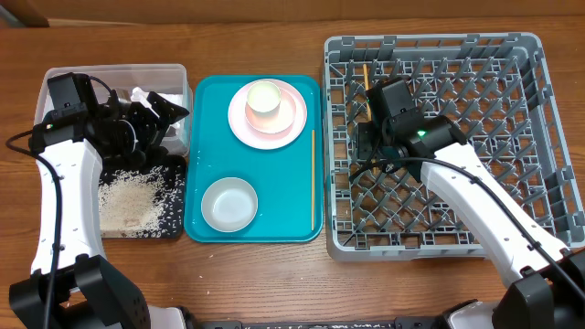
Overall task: Sort waste into correct bins and load items into the dishwasher
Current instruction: 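Carry the chopstick with the right gripper over the grey dish rack, then lower the chopstick upright into the rack and open the right gripper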
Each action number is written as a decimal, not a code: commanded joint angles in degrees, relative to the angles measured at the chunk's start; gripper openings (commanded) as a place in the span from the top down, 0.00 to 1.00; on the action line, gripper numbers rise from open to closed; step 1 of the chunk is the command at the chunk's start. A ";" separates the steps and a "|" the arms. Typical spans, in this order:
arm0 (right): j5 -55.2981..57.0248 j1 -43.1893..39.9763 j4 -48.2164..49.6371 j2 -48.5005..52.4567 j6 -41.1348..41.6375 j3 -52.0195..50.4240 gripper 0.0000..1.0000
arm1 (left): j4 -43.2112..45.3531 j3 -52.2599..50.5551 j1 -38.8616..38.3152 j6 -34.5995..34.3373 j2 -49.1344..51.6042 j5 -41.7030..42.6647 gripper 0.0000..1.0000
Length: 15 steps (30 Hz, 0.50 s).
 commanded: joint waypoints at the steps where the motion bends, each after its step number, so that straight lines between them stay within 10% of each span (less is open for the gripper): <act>1: 1.05 -0.13 0.24 -0.92 0.09 -0.26 0.96 | 0.07 0.96 0.09 0.92 -0.55 -0.33 0.00; 15: 3.96 -0.11 -1.05 -0.92 1.86 -0.26 0.96 | 0.07 0.96 0.09 0.92 -0.55 -0.33 0.00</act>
